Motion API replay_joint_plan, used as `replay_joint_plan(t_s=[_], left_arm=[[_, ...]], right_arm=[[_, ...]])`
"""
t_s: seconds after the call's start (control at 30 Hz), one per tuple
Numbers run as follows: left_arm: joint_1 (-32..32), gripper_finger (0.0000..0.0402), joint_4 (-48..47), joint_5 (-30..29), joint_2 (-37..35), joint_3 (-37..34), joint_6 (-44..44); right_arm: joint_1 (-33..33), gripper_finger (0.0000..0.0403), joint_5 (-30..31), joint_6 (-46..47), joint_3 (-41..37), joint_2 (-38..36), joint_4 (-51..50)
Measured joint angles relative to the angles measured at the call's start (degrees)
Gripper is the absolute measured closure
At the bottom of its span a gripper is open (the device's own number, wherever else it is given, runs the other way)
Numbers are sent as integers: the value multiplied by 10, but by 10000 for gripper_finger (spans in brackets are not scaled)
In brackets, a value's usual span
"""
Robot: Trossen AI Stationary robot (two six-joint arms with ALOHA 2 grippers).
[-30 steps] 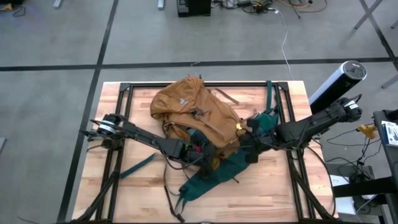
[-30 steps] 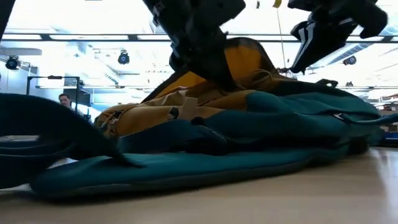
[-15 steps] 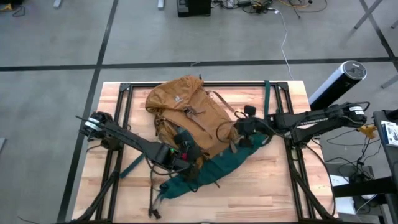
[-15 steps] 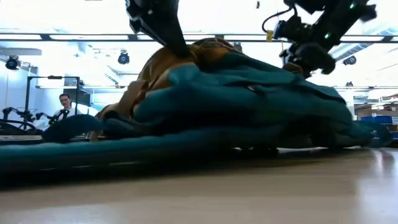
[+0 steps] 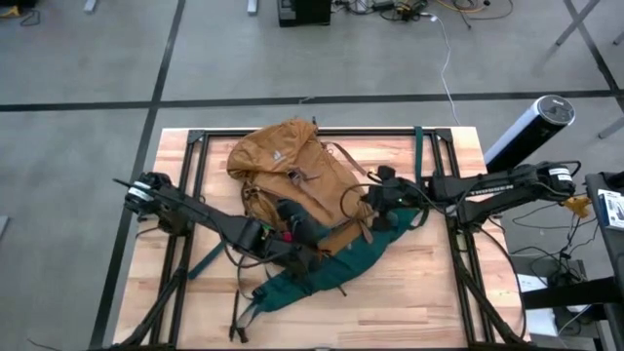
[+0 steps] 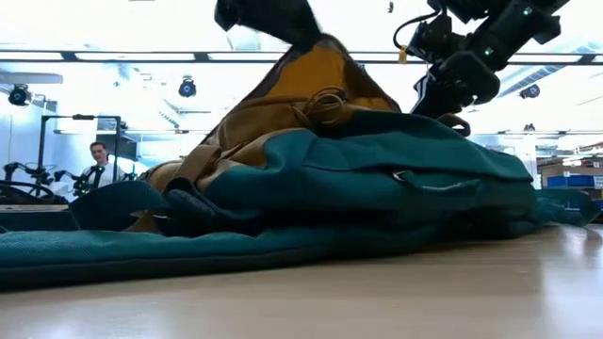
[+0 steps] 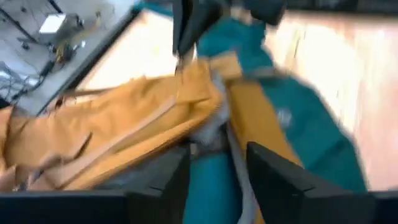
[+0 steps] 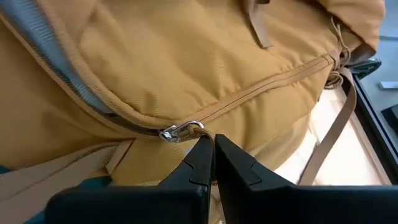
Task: Unpack backpack
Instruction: Open the brown backpack
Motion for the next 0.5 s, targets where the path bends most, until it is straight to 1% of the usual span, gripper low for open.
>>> replay_joint_plan(t_s=[0.13,0.23,0.4,0.5], left_arm=[[14,203,70,-2,32,0,44],[30,186,92,0,58,0,54],[54,182,96,1,81,4,52],[51,189,95,5,80,49,85]], right_arm=[[1,403,-1,-5,0,0,5],[1,403,-5,-12,0,0,6],[1,403,-15,-15,0,0,0],[1,403,-15,-19,-1,0,-11]])
